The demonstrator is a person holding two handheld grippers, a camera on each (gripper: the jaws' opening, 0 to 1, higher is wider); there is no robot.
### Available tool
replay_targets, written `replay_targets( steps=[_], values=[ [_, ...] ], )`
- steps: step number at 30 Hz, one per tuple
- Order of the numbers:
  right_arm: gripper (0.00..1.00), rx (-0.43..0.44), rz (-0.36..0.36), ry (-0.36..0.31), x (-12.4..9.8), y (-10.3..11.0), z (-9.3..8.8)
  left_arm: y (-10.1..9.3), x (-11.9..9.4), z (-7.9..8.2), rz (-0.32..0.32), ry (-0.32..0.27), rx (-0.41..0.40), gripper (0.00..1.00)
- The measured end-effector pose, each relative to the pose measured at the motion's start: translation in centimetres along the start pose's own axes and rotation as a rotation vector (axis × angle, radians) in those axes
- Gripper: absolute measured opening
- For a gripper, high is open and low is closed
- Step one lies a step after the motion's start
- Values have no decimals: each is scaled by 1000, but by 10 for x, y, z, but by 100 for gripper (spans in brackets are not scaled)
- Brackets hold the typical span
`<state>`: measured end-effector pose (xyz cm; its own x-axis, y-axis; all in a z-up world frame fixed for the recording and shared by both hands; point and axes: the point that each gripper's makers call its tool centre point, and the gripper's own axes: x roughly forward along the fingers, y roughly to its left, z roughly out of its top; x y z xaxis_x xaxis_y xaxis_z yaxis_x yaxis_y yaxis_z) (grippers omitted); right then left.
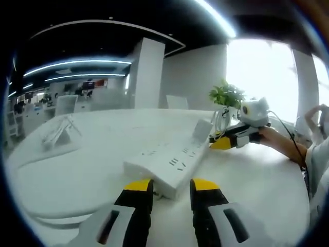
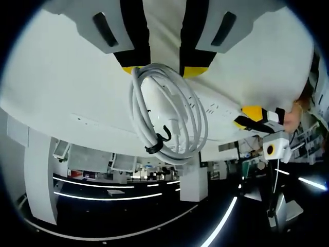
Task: Straighten the power strip on the desk, plug the charger into it
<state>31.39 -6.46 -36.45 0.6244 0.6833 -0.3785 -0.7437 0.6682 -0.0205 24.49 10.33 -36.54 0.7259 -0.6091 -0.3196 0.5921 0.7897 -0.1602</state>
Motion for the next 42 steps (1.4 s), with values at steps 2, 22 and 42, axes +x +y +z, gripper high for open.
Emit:
replay_targets(
  steps=[2, 22, 42],
  values=[
    [20, -5, -5, 0, 0, 0, 0, 0, 0, 0, -1, 8, 13, 31],
    [21, -21, -30, 3, -1, 3, -1, 2, -2, -1, 0, 28, 16, 30],
    [20, -31, -37, 14, -4, 8, -2, 6, 1, 1, 10, 42, 26, 32]
  ],
)
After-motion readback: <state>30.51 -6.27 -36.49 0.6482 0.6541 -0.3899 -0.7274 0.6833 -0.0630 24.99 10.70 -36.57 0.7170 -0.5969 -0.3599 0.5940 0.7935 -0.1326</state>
